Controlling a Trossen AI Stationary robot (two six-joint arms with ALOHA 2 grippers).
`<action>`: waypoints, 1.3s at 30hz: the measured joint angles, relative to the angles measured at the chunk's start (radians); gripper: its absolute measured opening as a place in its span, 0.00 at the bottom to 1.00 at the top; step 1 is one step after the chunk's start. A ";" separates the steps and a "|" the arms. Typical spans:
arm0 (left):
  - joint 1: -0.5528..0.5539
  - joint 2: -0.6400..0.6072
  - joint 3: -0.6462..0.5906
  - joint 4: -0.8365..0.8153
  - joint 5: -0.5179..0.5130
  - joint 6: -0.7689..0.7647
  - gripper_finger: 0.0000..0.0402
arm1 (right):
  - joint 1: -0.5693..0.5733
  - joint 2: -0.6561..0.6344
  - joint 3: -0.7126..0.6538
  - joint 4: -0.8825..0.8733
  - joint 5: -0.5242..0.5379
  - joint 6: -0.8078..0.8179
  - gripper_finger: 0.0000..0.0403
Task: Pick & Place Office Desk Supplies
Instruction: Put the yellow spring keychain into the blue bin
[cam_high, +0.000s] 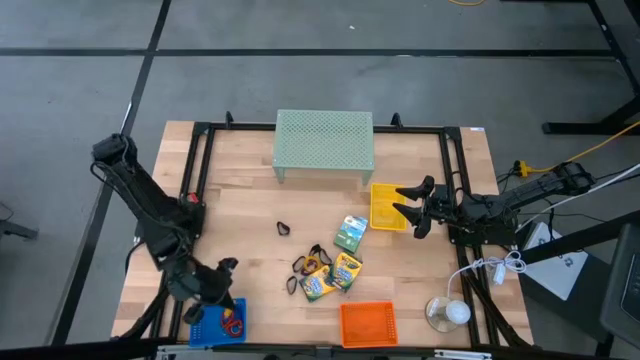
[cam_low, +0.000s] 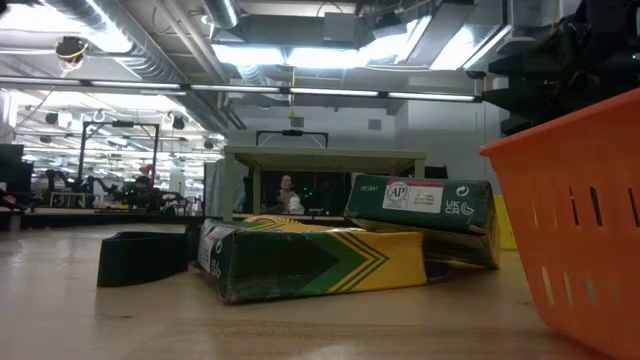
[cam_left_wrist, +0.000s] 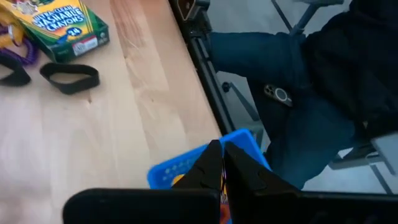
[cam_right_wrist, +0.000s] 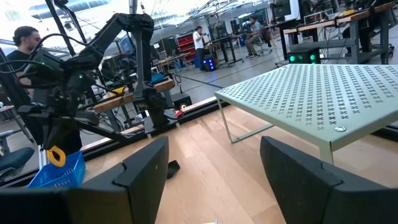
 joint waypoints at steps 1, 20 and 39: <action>-0.019 0.000 0.000 0.002 -0.023 -0.014 0.01 | 0.000 0.000 0.000 0.000 0.000 0.000 0.63; -0.181 0.130 0.000 -0.004 -0.233 -0.304 0.11 | 0.000 0.000 0.000 0.001 0.000 0.000 0.63; 0.110 0.078 0.002 -0.003 -0.376 0.138 0.26 | 0.000 0.002 0.000 -0.013 -0.018 0.049 0.63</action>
